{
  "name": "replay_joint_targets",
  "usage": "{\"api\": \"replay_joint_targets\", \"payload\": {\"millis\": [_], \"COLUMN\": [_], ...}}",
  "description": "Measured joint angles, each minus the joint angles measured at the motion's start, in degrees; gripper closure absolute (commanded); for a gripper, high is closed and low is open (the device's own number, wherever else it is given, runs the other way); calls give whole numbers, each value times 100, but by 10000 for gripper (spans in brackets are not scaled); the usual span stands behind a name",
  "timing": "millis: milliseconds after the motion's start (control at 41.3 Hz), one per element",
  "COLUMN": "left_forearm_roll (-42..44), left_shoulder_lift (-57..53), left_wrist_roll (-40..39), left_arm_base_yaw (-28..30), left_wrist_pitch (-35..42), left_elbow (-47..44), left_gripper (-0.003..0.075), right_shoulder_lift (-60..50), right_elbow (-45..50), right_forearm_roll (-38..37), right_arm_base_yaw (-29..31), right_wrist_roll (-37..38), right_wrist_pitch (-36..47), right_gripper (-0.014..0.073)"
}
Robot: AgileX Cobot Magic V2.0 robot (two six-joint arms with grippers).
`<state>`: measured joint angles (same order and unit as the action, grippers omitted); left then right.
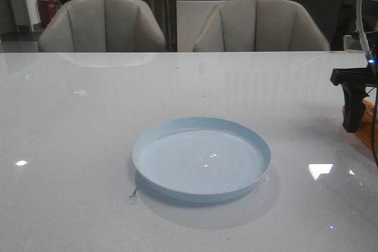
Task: Place corn on plate with both arms
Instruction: 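Lower the right gripper over the orange corn cob, then close the right gripper on the corn cob and lift it, then carry the corn cob with the right gripper over the plate and lower it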
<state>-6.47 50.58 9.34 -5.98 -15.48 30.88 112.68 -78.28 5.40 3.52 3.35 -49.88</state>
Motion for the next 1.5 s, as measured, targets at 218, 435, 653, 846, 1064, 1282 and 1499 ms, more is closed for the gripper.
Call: {"api": "replay_joint_targets", "payload": {"millis": [218,435,653,846,1064,1282,1499], "left_forearm_roll": [0,0,0,0,0,0,-10], "left_shoulder_lift": [0,0,0,0,0,0,0], "left_wrist_roll": [0,0,0,0,0,0,0], "left_arm_base_yaw": [0,0,0,0,0,0,0], "left_wrist_pitch": [0,0,0,0,0,0,0], "left_elbow": [0,0,0,0,0,0,0], "left_gripper": [337,337,337,337,337,337,337], "right_shoulder_lift": [0,0,13,25,25,25,47], "right_elbow": [0,0,-134,-703,-1495,-1857,-1857], "right_forearm_roll": [0,0,-3,-3,187,357,411], "right_arm_base_yaw": [0,0,0,-84,-482,-1164,-1756], "right_wrist_roll": [-81,-190,-406,-968,-1550,-2279,-2547], "right_wrist_pitch": [48,48,7,-273,-642,-991,-1209], "right_gripper": [166,517,555,555,555,555,555]}}
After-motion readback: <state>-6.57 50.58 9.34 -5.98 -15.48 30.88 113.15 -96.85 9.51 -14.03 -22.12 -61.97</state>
